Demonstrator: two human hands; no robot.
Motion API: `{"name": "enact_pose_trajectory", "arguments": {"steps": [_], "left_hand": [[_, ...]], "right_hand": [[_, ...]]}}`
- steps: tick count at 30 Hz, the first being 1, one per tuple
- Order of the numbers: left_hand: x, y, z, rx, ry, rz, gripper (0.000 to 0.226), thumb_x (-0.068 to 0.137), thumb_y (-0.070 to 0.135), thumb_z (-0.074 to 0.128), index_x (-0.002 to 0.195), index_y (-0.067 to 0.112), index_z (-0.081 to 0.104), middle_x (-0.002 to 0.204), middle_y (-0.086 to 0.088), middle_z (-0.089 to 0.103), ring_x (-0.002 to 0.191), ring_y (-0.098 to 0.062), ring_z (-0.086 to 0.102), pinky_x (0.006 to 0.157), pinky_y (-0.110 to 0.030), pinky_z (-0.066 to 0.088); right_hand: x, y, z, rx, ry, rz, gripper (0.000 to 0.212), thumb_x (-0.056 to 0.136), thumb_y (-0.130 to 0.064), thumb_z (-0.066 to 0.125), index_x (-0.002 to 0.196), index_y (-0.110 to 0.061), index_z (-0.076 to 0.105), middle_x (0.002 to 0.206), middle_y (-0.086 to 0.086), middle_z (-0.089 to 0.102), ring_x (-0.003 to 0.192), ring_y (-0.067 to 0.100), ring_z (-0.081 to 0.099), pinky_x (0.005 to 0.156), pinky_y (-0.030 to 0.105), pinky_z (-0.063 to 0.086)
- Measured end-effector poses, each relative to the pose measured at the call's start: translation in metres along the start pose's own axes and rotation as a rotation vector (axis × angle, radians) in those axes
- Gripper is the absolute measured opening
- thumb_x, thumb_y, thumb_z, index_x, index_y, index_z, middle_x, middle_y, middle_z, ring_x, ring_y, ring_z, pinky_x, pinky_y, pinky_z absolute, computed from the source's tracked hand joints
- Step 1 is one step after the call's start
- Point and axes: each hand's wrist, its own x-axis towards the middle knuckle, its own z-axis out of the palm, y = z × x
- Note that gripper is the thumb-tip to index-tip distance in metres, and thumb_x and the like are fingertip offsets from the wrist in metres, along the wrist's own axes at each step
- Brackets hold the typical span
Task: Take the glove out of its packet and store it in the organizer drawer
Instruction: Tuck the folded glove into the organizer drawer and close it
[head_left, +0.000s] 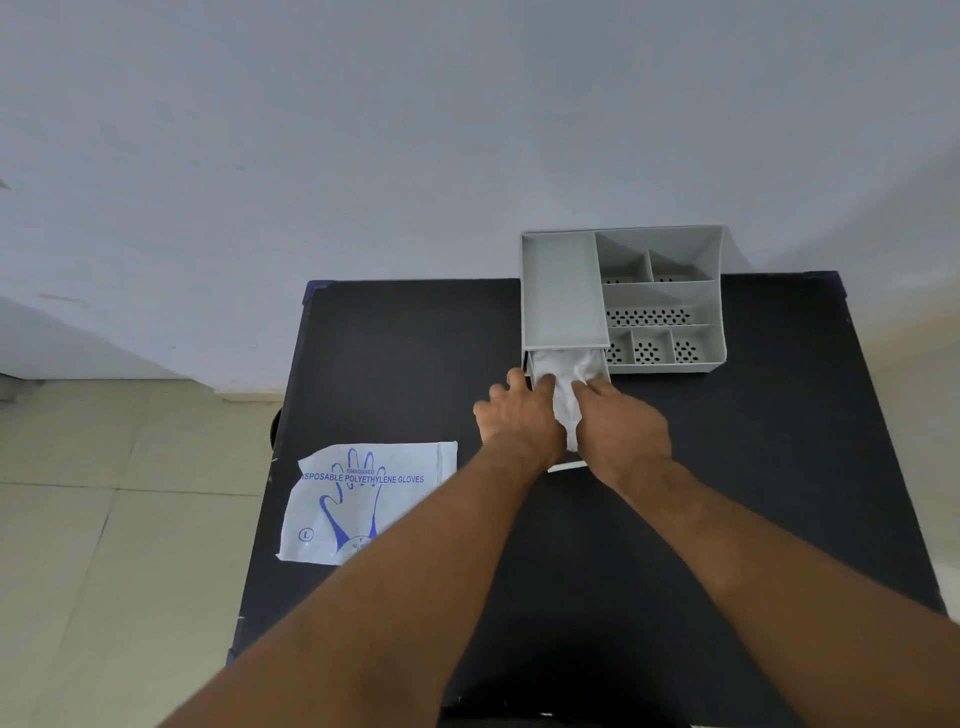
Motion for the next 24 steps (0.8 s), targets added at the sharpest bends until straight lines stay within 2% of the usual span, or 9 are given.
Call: {"name": "enact_pose_trajectory", "arguments": {"steps": [4,7,10,14,15,18,19,22,24], "left_hand": [[0.007,0.002,-0.004,-0.046,0.002,-0.018,0.088,0.087,0.037,0.066,0.157,0.028,0.012,0.14,-0.012,0.041,0.118,-0.035,0.054,0.083,-0.044,0.045],[0.014,0.001,-0.008,-0.024,-0.033,-0.04,0.088,0.087,0.038,0.065,0.158,0.027,0.013,0.142,-0.014,0.04,0.12,-0.037,0.054,0.088,-0.046,0.046],[0.018,0.001,-0.011,0.019,-0.048,-0.034,0.077,0.088,0.036,0.062,0.154,0.025,0.024,0.139,-0.014,0.042,0.117,-0.035,0.055,0.081,-0.043,0.043],[0.021,0.002,-0.012,0.077,-0.046,-0.023,0.064,0.089,0.03,0.058,0.148,0.023,0.034,0.136,-0.016,0.046,0.113,-0.033,0.057,0.076,-0.041,0.039],[0.021,0.002,-0.012,0.083,-0.042,-0.019,0.062,0.089,0.029,0.058,0.146,0.022,0.036,0.136,-0.016,0.047,0.113,-0.033,0.057,0.078,-0.041,0.04],[0.023,0.003,-0.011,0.081,-0.029,-0.016,0.06,0.089,0.029,0.061,0.144,0.021,0.037,0.137,-0.016,0.048,0.115,-0.033,0.058,0.082,-0.042,0.044],[0.023,0.003,-0.011,0.069,-0.029,-0.02,0.062,0.089,0.029,0.062,0.144,0.021,0.035,0.137,-0.016,0.048,0.115,-0.034,0.058,0.082,-0.042,0.044],[0.025,0.003,-0.009,0.028,-0.035,-0.012,0.073,0.088,0.028,0.063,0.15,0.027,0.025,0.137,-0.017,0.046,0.116,-0.036,0.057,0.084,-0.045,0.046],[0.026,0.001,-0.008,-0.012,-0.046,0.0,0.077,0.087,0.029,0.063,0.151,0.03,0.02,0.134,-0.016,0.046,0.115,-0.037,0.057,0.084,-0.046,0.046]], "right_hand": [[0.005,-0.005,-0.007,0.076,0.024,0.08,0.066,0.091,-0.024,0.061,0.15,-0.019,0.032,0.152,0.002,0.04,0.095,0.03,0.069,0.075,0.036,0.053],[0.013,-0.004,-0.007,0.049,0.034,0.079,0.067,0.092,-0.02,0.057,0.152,-0.016,0.028,0.162,-0.002,0.026,0.089,0.032,0.069,0.07,0.035,0.049],[0.019,-0.002,-0.005,-0.025,0.0,0.05,0.071,0.09,-0.022,0.06,0.152,-0.014,0.026,0.162,0.0,0.026,0.089,0.031,0.069,0.066,0.035,0.045],[0.025,-0.004,-0.002,-0.142,-0.059,0.013,0.092,0.08,-0.047,0.074,0.151,-0.012,0.028,0.156,0.004,0.035,0.092,0.027,0.069,0.062,0.034,0.042],[0.025,-0.006,-0.004,-0.16,-0.055,0.012,0.09,0.079,-0.048,0.075,0.149,-0.011,0.031,0.154,0.004,0.039,0.093,0.026,0.069,0.062,0.034,0.041],[0.022,-0.009,-0.01,-0.145,0.01,0.016,0.063,0.086,-0.028,0.069,0.141,-0.013,0.041,0.143,0.007,0.045,0.084,0.025,0.07,0.058,0.032,0.04],[0.02,-0.009,-0.01,-0.142,0.042,0.021,0.061,0.087,-0.023,0.068,0.141,-0.013,0.042,0.143,0.008,0.045,0.078,0.025,0.069,0.055,0.031,0.039],[0.017,-0.007,-0.005,-0.152,0.059,0.03,0.07,0.086,-0.02,0.067,0.148,-0.011,0.036,0.151,0.009,0.041,0.067,0.025,0.069,0.051,0.03,0.036],[0.019,-0.007,-0.002,-0.155,0.016,0.043,0.08,0.086,-0.023,0.066,0.153,-0.01,0.025,0.156,0.009,0.034,0.075,0.026,0.07,0.054,0.031,0.038]]}}
